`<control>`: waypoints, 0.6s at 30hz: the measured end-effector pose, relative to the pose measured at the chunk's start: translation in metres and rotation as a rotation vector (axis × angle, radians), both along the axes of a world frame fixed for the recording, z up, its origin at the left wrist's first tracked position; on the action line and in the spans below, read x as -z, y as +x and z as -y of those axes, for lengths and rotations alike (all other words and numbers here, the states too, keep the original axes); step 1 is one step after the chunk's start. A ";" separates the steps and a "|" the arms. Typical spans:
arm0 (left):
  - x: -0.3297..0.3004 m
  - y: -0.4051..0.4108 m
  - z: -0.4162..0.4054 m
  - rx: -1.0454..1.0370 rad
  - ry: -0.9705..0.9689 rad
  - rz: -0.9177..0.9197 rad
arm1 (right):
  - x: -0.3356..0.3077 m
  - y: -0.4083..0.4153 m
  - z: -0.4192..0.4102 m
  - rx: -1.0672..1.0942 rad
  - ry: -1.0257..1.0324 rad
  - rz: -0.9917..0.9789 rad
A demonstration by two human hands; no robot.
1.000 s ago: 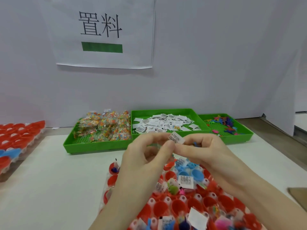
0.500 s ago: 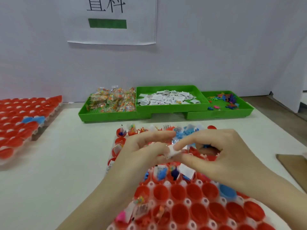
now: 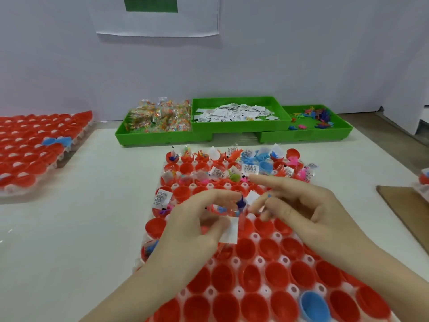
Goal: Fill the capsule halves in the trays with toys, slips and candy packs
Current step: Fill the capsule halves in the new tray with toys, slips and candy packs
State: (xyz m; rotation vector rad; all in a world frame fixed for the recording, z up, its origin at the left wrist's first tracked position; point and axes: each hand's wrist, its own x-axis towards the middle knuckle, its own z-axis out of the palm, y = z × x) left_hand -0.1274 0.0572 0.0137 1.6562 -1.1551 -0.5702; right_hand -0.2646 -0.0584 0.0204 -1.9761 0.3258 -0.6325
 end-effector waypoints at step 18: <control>0.023 -0.004 0.012 0.107 0.049 0.542 | 0.010 -0.005 -0.008 0.063 0.099 -0.126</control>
